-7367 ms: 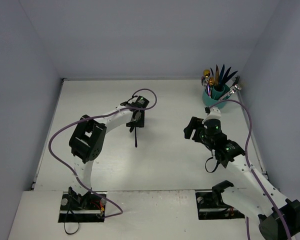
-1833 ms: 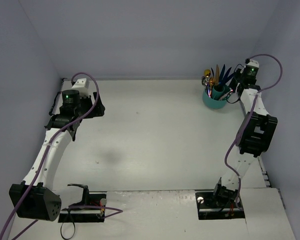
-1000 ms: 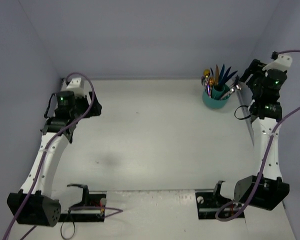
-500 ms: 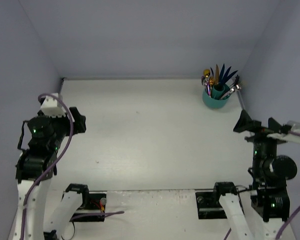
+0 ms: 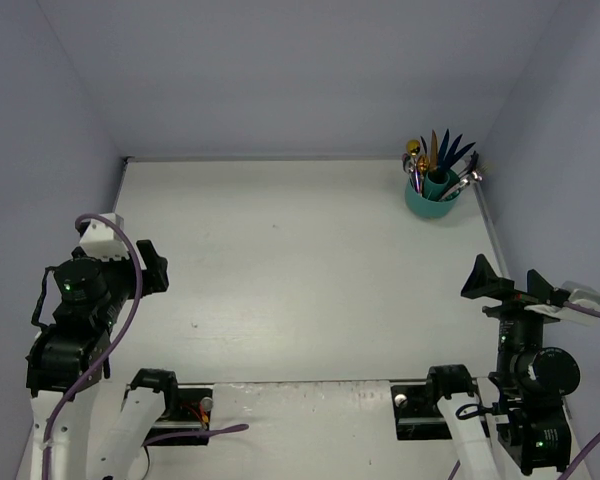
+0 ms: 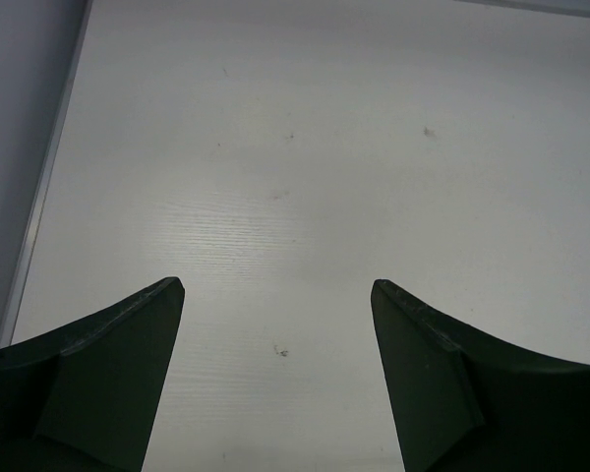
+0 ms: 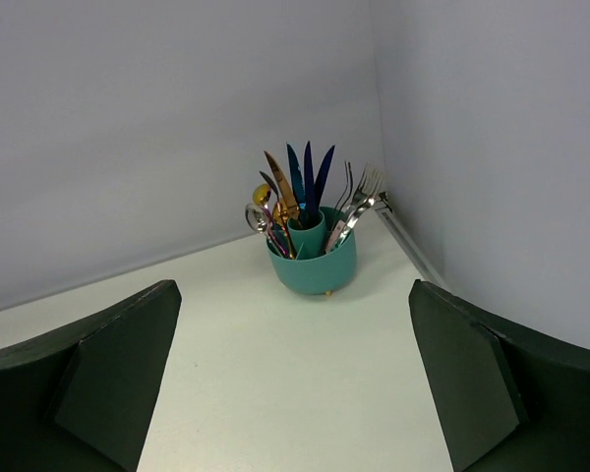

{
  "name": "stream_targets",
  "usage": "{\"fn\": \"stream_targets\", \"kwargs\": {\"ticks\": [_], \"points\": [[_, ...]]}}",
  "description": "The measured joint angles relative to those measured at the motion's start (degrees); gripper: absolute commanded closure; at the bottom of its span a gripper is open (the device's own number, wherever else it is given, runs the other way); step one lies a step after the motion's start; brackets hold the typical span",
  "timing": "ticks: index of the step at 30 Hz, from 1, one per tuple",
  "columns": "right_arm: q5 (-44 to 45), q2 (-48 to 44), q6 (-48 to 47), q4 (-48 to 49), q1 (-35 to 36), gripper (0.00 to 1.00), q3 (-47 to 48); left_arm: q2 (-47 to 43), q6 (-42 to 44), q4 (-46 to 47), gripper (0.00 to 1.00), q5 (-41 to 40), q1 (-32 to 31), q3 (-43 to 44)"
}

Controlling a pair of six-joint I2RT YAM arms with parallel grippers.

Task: Sort the eating utensils into containers

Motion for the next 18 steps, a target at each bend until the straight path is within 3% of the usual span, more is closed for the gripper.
{"fn": "stream_targets", "kwargs": {"ticks": [18], "points": [[1.05, -1.54, -0.02, -0.18, 1.02, 0.0, -0.47, 0.02, -0.67, -0.21, 0.26, 0.2, 0.0, -1.57]]}}
